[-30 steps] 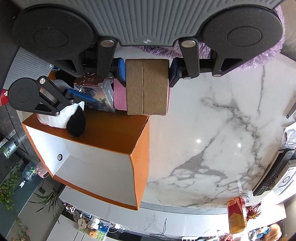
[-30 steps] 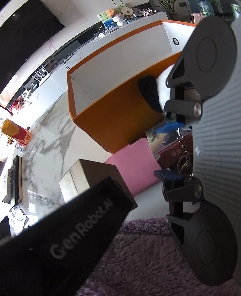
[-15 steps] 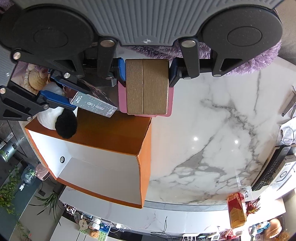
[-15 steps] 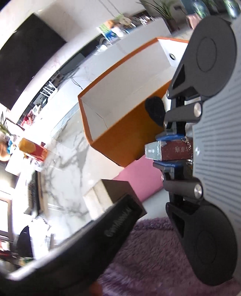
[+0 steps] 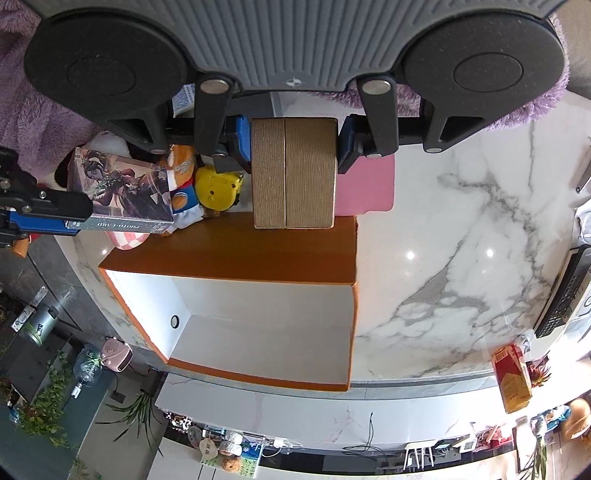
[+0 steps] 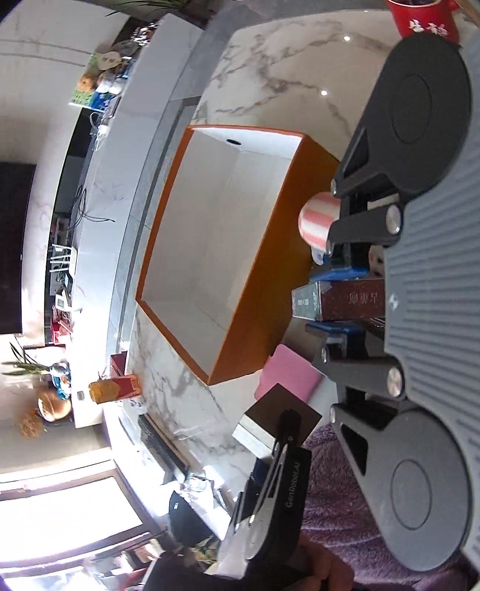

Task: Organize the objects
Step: 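Lift both held boxes and carry them over the open orange box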

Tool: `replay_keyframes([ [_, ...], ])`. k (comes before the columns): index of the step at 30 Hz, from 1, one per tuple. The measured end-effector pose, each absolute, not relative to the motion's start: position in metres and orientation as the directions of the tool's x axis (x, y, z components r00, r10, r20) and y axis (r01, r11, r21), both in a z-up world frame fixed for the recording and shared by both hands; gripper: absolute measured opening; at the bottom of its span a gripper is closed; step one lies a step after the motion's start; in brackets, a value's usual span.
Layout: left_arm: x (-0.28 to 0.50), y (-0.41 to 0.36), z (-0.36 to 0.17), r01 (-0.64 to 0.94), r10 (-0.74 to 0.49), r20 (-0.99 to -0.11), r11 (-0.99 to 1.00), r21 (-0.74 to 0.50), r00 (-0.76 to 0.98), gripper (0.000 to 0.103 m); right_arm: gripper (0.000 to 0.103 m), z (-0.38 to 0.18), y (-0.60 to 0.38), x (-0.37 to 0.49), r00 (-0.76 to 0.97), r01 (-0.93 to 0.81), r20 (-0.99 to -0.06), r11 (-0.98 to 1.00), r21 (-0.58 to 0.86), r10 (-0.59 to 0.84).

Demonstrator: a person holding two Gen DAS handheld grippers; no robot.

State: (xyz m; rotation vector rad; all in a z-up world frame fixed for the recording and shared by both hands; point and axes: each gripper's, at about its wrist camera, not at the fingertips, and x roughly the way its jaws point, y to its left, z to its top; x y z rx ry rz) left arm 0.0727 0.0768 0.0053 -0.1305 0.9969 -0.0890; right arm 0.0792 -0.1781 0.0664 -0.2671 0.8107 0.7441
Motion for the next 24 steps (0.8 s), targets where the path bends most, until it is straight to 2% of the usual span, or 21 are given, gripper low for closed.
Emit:
replay_keyframes([
  [4,0.079,0.062,0.023,0.079,-0.164,-0.811,0.986,-0.145,0.561,0.052,0.024,0.080,-0.196,0.089,0.441,-0.664,-0.712,0.733,0.149,0.545],
  [9,0.093,0.054,0.046,0.114,-0.168,-0.784,0.986,-0.124,0.598,0.052,0.024,0.093,-0.197,0.106,0.438,-0.659,-0.682,0.725,0.199,0.586],
  [16,0.115,0.054,0.056,0.132,-0.178,-0.771,0.984,-0.122,0.611,0.052,0.024,0.101,-0.204,0.140,0.358,-0.616,-0.644,0.689,0.381,0.676],
  [24,0.159,0.065,0.055,0.116,-0.170,-0.783,0.985,-0.125,0.598,0.052,0.024,0.101,-0.186,0.184,0.372,-0.590,-0.655,0.712,0.381,0.658],
])
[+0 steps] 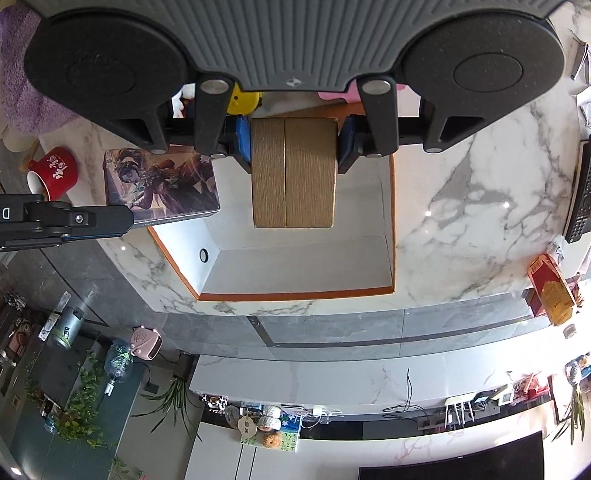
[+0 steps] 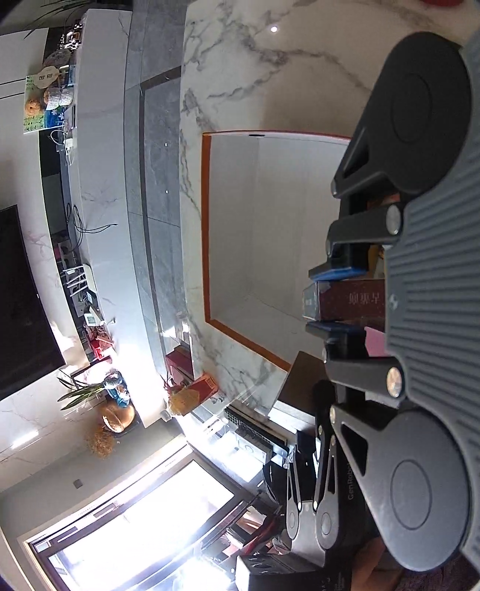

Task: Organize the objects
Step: 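Lift both held boxes and carry them over the open orange box, then lower the kraft-paper box into the orange box and open the left gripper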

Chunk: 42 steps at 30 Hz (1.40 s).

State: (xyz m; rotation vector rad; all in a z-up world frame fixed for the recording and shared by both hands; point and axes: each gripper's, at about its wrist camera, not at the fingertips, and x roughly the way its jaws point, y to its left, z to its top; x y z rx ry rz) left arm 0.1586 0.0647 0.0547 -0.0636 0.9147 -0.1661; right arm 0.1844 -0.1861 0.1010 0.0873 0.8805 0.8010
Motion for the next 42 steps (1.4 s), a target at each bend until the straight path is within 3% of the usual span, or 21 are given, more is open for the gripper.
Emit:
replay_keyframes([
  [6,0.208,0.063,0.030,0.108,-0.157,-0.831,0.987,-0.117,0.534,0.052,0.024,0.088,-0.157,0.230,0.369,-0.568,-0.658,0.720,0.400,0.656],
  [15,0.242,0.054,-0.031,0.091,-0.037,-0.918,0.996,-0.001,0.394,0.052,0.024,0.012,-0.115,0.274,0.221,-0.526,-0.779,0.744,0.411,0.587],
  [28,0.253,0.037,-0.051,0.380,0.013,-0.951,0.915,0.136,0.308,0.052,0.024,-0.022,-0.105,0.297,0.105,-0.494,-0.813,0.740,0.457,0.573],
  [38,0.264,0.042,-0.055,0.482,-0.037,-0.976,0.873,0.074,0.216,0.053,0.024,-0.024,-0.117,0.304,0.087,-0.443,-0.810,0.751,0.490,0.580],
  [42,0.261,0.042,-0.051,0.485,-0.043,-0.974,0.872,0.072,0.222,0.060,0.025,-0.025,-0.122,0.307,0.095,-0.418,-0.815,0.766,0.488,0.572],
])
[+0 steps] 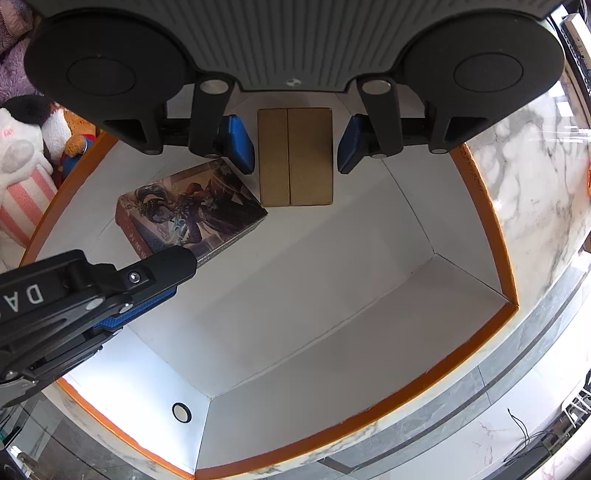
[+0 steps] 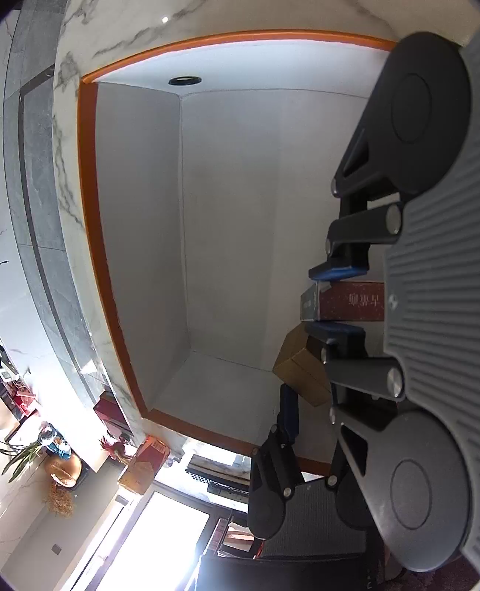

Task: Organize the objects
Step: 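Lower the kraft-paper box into the orange box and open the left gripper, then lower the photo card box into the orange box and open the right gripper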

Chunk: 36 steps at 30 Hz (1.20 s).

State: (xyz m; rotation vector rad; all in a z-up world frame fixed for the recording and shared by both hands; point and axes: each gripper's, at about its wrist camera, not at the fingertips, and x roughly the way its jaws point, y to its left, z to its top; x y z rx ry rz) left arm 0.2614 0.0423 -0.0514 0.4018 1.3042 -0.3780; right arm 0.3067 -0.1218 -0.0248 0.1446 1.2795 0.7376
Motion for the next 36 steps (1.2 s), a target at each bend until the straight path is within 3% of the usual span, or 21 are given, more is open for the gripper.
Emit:
replay_keyframes([
  [4,0.254,0.042,-0.045,0.474,-0.009,-0.965,0.872,0.120,0.261,0.059,0.025,-0.026,-0.124,0.309,0.096,-0.407,-0.819,0.774,0.486,0.565],
  [6,0.249,0.042,-0.042,0.478,-0.003,-0.964,0.869,0.130,0.267,0.048,0.026,-0.026,-0.124,0.309,0.102,-0.410,-0.823,0.778,0.477,0.558],
  [8,0.246,0.044,-0.041,0.477,0.001,-0.962,0.869,0.136,0.273,0.047,0.026,-0.027,-0.124,0.310,0.104,-0.405,-0.825,0.782,0.474,0.555],
  [10,0.245,0.047,-0.037,0.485,-0.025,-0.960,0.866,0.118,0.279,0.028,0.026,-0.027,-0.124,0.310,0.106,-0.405,-0.826,0.783,0.472,0.553],
  [13,0.255,0.060,-0.028,0.443,-0.101,-0.966,0.897,0.014,0.236,0.009,0.026,-0.026,-0.121,0.309,0.107,-0.413,-0.829,0.783,0.465,0.549],
  [24,0.276,0.054,-0.037,0.405,-0.006,-0.970,0.909,0.097,0.243,0.009,0.026,-0.026,-0.118,0.307,0.115,-0.420,-0.833,0.786,0.453,0.542],
  [27,0.284,0.055,-0.043,0.397,0.124,-0.952,0.888,0.232,0.280,0.004,0.026,-0.027,-0.118,0.308,0.115,-0.419,-0.834,0.788,0.451,0.539],
  [31,0.288,0.062,-0.041,0.384,0.108,-0.956,0.899,0.212,0.274,0.004,0.026,-0.027,-0.117,0.308,0.118,-0.417,-0.834,0.789,0.451,0.540],
  [36,0.289,0.070,-0.034,0.346,0.051,-0.960,0.926,0.149,0.277,0.019,0.026,-0.027,-0.116,0.308,0.123,-0.421,-0.833,0.788,0.449,0.540],
])
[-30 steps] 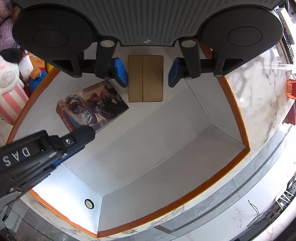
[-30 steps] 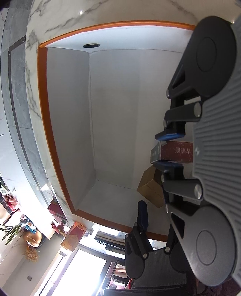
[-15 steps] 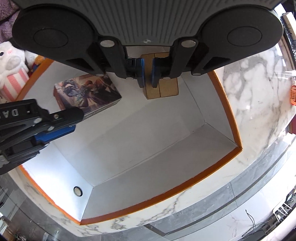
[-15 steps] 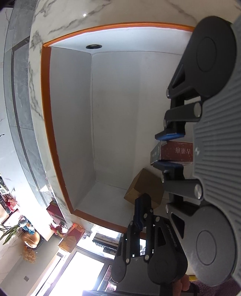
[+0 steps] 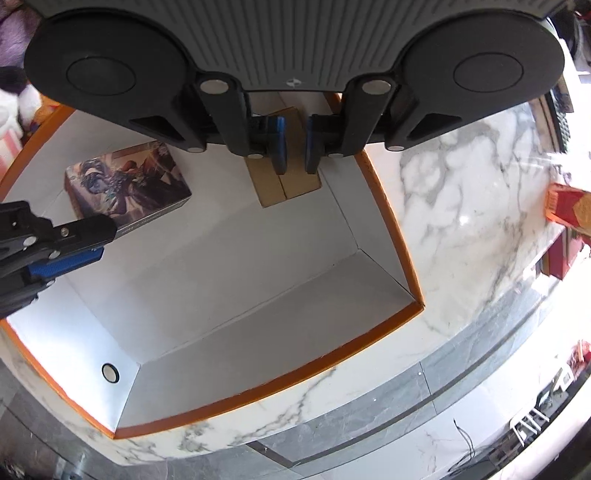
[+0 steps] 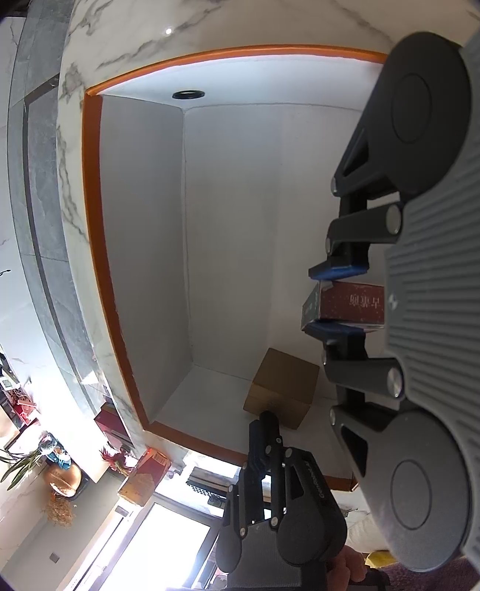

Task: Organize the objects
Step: 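Lower the photo card box into the orange box and open the right gripper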

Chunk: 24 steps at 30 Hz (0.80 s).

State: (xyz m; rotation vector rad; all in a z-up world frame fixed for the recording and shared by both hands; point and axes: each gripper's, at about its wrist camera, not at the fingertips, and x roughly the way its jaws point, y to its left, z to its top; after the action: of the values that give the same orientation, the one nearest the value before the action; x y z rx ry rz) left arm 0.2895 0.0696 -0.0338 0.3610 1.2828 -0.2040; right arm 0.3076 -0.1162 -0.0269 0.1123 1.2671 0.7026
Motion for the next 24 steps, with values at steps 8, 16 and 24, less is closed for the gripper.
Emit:
replay_keyframes([
  [8,0.280,0.062,-0.025,0.319,0.058,-0.953,0.935,0.156,0.297,0.036,0.028,-0.035,-0.111,0.314,0.123,-0.402,-0.849,0.808,0.430,0.514],
  [16,0.266,0.070,-0.011,0.277,0.028,-0.941,0.952,0.128,0.338,0.036,0.035,-0.053,-0.084,0.306,0.045,-0.442,-0.877,0.797,0.412,0.478],
  [24,0.256,0.087,0.005,0.228,-0.022,-0.922,0.971,0.072,0.386,0.037,0.049,-0.070,-0.056,0.296,-0.006,-0.477,-0.909,0.798,0.368,0.416],
])
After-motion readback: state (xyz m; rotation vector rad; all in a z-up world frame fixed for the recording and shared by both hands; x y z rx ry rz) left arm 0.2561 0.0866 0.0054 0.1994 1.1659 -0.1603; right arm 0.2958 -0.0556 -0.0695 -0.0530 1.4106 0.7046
